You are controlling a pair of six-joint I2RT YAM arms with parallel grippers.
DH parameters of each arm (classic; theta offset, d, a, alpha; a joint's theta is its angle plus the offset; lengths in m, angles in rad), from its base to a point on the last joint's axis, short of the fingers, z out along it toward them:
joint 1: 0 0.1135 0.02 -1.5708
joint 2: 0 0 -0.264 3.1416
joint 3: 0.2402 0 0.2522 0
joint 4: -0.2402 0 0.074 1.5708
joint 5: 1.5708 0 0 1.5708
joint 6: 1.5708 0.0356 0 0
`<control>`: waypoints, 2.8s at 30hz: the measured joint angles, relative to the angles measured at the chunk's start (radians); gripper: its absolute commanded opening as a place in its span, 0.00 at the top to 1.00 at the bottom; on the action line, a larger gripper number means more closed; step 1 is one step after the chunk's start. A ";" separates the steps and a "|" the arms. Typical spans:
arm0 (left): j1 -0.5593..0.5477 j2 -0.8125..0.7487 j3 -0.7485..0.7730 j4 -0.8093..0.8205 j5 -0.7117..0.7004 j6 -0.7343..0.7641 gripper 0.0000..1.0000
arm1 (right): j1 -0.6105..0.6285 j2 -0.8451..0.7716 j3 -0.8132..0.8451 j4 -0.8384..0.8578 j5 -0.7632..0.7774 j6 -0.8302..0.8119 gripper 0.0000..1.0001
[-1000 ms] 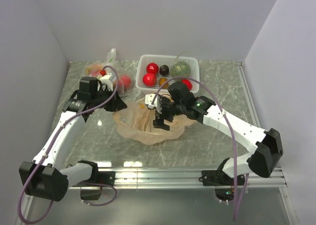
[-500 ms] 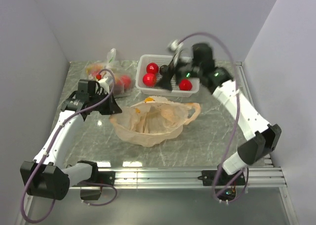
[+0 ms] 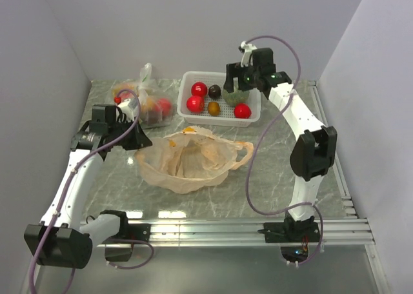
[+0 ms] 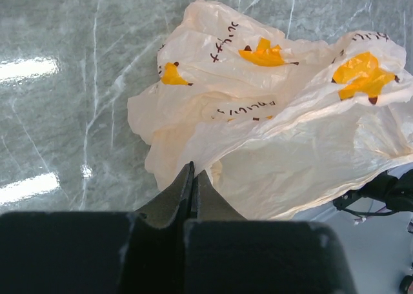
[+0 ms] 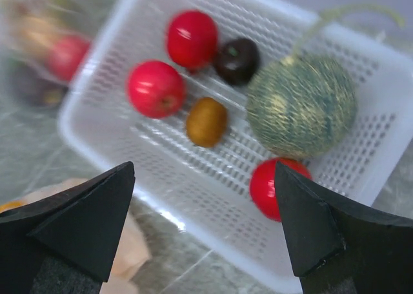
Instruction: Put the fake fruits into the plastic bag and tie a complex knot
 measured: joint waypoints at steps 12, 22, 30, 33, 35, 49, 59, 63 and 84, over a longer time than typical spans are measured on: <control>0.001 0.039 0.000 0.024 0.007 -0.018 1.00 | -0.076 0.209 0.117 0.197 0.237 0.184 0.22; 0.002 0.058 -0.014 0.048 0.010 -0.032 1.00 | -0.077 0.366 0.198 0.377 0.310 0.336 0.27; 0.006 0.066 -0.030 0.070 0.010 -0.040 1.00 | -0.078 0.450 0.218 0.455 0.330 0.411 0.28; 0.010 0.070 -0.037 0.072 0.010 -0.041 1.00 | -0.077 0.469 0.220 0.479 0.328 0.435 0.29; 0.013 0.071 -0.042 0.074 0.010 -0.042 1.00 | -0.078 0.484 0.233 0.493 0.326 0.444 0.31; 0.032 0.101 -0.047 0.076 0.025 -0.043 1.00 | -0.077 0.584 0.290 0.587 0.302 0.500 0.38; 0.038 0.102 -0.047 0.076 0.029 -0.042 1.00 | -0.077 0.614 0.323 0.634 0.256 0.518 0.89; 0.038 0.102 -0.047 0.076 0.029 -0.042 1.00 | -0.077 0.612 0.317 0.654 0.232 0.513 1.00; 0.039 0.094 -0.064 0.100 0.055 -0.044 1.00 | -0.107 0.107 -0.029 0.791 -0.033 0.478 1.00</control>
